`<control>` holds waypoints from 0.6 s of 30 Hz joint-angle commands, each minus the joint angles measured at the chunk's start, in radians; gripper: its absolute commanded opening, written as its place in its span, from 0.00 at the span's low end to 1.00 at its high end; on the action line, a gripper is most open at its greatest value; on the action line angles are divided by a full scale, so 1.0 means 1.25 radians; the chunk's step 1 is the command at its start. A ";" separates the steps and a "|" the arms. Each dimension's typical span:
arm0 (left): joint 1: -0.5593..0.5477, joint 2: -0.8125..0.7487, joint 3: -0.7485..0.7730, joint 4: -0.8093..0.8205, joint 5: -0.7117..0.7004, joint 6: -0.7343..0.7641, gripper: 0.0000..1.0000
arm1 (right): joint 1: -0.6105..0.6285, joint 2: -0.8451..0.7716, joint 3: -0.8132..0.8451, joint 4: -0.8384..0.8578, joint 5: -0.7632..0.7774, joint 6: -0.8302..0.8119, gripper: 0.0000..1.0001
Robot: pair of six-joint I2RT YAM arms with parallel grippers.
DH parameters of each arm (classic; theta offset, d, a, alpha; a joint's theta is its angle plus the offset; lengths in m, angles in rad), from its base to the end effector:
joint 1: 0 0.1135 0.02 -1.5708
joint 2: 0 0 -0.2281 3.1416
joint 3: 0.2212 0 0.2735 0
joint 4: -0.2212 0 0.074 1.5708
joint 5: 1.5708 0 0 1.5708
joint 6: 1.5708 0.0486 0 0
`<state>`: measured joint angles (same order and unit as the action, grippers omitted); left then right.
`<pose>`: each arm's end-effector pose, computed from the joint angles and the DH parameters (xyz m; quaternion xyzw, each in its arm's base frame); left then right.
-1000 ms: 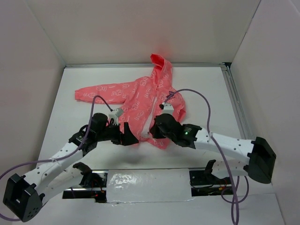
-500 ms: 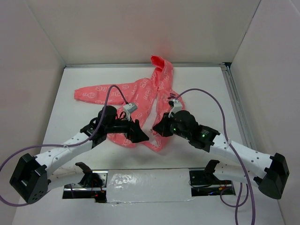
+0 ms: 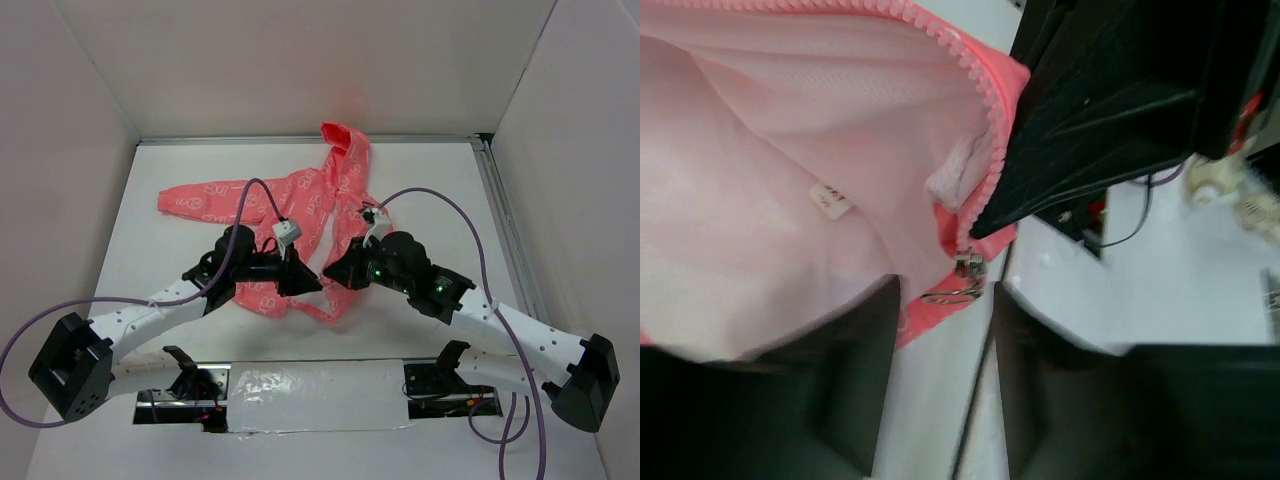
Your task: Zip up the jacket
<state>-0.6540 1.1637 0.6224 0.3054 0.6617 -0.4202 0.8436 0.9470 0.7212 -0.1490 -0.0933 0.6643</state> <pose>0.2188 -0.2053 0.2106 0.2863 0.7143 -0.5187 0.3724 0.1789 0.2078 0.2526 -0.1001 0.8199 0.4131 0.3836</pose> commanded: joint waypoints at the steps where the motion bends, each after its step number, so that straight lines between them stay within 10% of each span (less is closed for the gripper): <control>1: -0.012 -0.004 -0.006 0.071 0.046 0.034 0.12 | -0.006 -0.007 0.010 0.043 0.002 0.017 0.00; 2: -0.015 -0.008 -0.002 0.063 0.049 0.037 0.01 | -0.006 -0.008 0.010 0.044 0.008 0.021 0.00; 15: -0.078 -0.067 -0.086 -0.026 -0.057 -0.032 0.00 | -0.062 -0.048 0.034 0.139 0.058 0.070 0.00; 18: -0.078 -0.067 -0.078 -0.037 -0.059 -0.038 0.22 | -0.061 -0.045 0.032 0.147 0.013 0.058 0.00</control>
<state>-0.7296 1.0885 0.5514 0.3500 0.5343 -0.4496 0.8055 0.9325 0.7181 -0.1482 -0.1127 0.7425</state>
